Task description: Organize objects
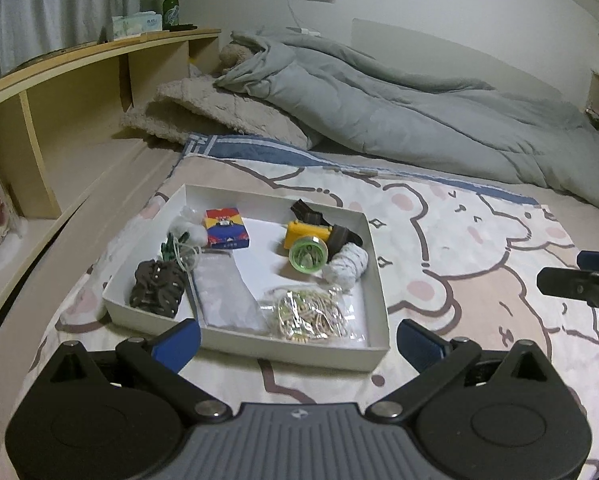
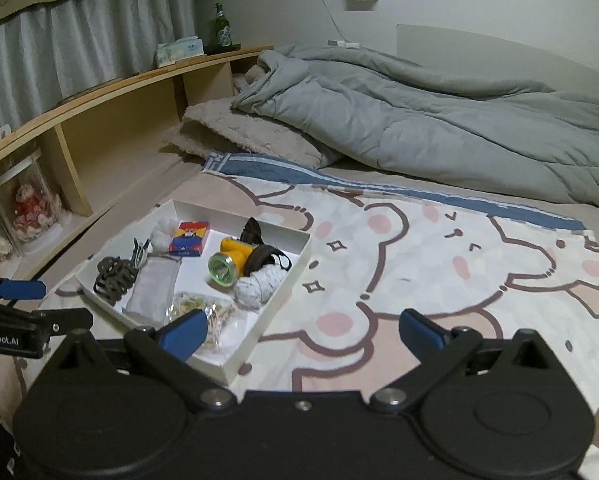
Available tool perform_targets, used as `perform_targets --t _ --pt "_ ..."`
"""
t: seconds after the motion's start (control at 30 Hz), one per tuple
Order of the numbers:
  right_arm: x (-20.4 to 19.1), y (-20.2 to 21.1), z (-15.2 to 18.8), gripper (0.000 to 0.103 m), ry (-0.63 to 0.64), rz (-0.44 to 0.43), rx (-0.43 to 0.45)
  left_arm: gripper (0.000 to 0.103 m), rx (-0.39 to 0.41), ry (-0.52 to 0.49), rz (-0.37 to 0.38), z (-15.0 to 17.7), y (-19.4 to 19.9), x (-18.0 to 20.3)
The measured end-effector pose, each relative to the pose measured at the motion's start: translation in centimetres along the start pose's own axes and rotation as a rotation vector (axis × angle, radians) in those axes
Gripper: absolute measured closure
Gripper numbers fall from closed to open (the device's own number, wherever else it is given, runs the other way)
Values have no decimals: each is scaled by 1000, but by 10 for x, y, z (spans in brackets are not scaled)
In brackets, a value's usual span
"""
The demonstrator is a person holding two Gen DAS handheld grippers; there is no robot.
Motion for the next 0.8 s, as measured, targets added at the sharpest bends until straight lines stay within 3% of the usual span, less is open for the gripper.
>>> perform_targets --t 0.47,0.8 --pt "-6 3 39 0 32 6 -34 0 21 -63 -15 28 16 14" --pt "-6 -7 46 0 42 -3 -56 0 5 -52 -34 30 11 9"
Point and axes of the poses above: each gripper's, at about its wrist camera, not at the fingertips, and y roughly against the way its jaws point, x to its right, z to its underside, the point moved 3 cm from there along -y, roughly the way its jaws point, and after that the axes turned 1 degree about -x, right-handed, at the moved point
